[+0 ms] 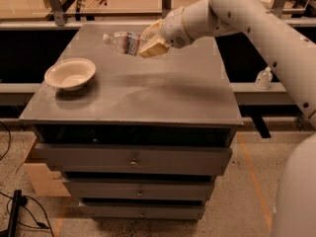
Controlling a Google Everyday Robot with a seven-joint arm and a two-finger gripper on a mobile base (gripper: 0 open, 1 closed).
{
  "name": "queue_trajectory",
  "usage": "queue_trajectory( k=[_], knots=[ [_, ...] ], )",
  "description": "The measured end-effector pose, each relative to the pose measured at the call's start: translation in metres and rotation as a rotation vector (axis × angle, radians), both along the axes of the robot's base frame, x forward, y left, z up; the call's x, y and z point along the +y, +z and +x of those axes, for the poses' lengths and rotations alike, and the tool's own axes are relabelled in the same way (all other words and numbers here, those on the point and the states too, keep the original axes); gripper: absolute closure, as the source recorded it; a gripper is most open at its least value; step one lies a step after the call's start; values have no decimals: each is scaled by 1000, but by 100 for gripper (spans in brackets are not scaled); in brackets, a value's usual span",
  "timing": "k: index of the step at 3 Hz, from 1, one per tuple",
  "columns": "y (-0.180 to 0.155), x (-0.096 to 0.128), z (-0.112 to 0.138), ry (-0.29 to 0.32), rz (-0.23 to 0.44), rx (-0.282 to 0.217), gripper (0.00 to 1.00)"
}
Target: Knock water bottle over
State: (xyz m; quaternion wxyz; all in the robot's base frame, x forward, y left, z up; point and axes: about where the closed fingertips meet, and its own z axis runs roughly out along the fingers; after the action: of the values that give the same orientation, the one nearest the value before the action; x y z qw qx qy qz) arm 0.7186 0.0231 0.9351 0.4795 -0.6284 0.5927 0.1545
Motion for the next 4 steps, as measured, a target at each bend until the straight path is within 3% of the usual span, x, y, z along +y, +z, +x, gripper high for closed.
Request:
queue_trajectory(
  k=[1, 2, 3, 4],
  knots=[
    [-33, 4, -22, 125, -209, 47, 100],
    [-67, 6, -46, 196, -313, 136, 82],
    [-86, 7, -62, 212, -353, 195, 57],
    [-84, 7, -63, 212, -355, 197, 35]
  ],
)
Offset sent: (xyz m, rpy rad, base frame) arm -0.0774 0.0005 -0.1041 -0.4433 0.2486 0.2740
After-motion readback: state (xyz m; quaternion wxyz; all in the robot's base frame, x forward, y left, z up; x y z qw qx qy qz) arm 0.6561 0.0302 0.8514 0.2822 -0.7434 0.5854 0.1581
